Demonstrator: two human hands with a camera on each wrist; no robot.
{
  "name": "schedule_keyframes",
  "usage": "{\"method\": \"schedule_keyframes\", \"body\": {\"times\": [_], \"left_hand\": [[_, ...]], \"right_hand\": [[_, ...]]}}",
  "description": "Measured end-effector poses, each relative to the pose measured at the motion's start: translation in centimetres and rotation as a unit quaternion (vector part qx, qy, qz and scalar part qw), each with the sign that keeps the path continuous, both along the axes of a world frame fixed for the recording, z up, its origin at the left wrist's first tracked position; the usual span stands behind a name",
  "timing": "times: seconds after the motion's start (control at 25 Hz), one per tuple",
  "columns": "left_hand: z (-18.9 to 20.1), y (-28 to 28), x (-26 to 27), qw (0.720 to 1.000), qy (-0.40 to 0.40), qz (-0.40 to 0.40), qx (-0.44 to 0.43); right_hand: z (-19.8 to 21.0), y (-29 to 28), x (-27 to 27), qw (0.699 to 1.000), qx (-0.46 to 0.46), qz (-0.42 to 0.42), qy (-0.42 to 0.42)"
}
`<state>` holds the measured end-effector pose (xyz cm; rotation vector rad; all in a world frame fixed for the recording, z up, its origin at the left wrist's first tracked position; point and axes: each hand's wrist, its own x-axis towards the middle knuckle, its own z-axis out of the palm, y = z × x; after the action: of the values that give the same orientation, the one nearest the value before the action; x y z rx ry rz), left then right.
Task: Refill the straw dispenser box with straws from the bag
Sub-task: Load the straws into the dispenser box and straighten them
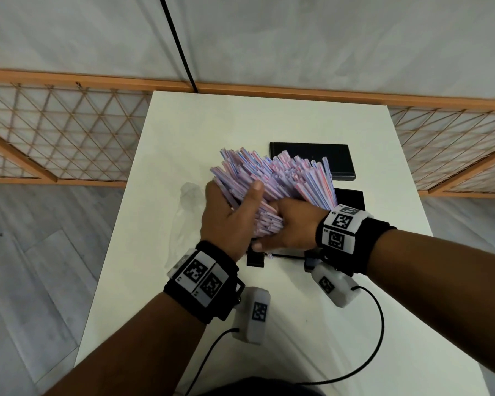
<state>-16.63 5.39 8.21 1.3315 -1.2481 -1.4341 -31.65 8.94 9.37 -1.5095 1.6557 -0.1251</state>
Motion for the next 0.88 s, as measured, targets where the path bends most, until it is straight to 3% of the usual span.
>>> {"method": "schedule_keyframes", "body": {"times": [0.12,0.32,0.44,0.56,0.68,0.88], "left_hand": [[0.9,-0.8,0.4,0.998,0.015,0.051,0.026],[0.2,-0.4,-0.3,0.991,-0.102,-0.083,0.024],[-0.5,-0.1,-0.1,0.993,-0.106,-0.039,0.032],[-0.5,-0.6,0.1,0.997,-0.027,0.027,0.069],[0.0,-0.7,0.1,0.995,-0.001,0.027,0.092],[1.0,-1.1,0.3,0.986,0.08,0.067,0.128]], "right_hand": [[0.3,0.3,-0.4,0.999,0.014,-0.015,0.034],[0.2,0.7,0.0,0.996,0.032,0.018,0.085],[-0.4,0.6,-0.3,0.988,0.07,0.025,0.139],[-0.2,0.5,-0.2,0.986,0.103,0.034,0.123],[0.7,0.1,0.4,0.989,0.114,0.036,0.086],[0.5,-0.5,0.7,0.985,0.113,0.07,0.107]]}}
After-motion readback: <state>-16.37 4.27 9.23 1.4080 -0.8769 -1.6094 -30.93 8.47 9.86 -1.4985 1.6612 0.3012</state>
